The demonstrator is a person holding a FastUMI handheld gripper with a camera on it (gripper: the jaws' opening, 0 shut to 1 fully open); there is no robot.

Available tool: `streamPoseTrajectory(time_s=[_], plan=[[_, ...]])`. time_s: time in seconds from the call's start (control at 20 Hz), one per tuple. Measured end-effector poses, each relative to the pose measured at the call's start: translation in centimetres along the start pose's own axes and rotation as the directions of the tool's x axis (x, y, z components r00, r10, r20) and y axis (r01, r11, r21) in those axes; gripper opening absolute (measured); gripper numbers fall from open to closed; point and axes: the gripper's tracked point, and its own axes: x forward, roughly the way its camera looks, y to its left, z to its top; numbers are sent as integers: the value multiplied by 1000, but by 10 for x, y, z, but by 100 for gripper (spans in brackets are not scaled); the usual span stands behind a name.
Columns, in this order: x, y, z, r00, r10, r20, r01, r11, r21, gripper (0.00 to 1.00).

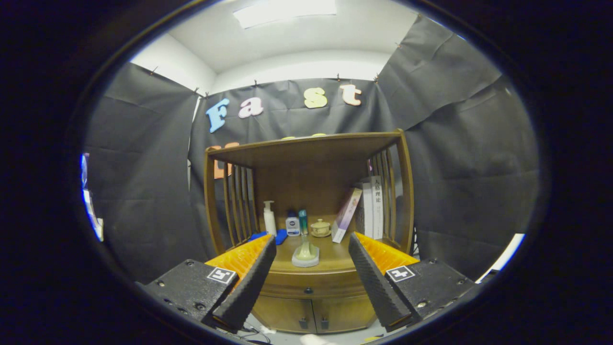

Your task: Pull open the drawer, take out the items inside it, and place them on the countertop above the cabinet.

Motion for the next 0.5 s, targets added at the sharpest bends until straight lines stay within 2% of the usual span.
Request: streamPoseTrajectory(time_s=[0.5], plan=[[3,-7,3,999,-48,20,48,999,-2,99]])
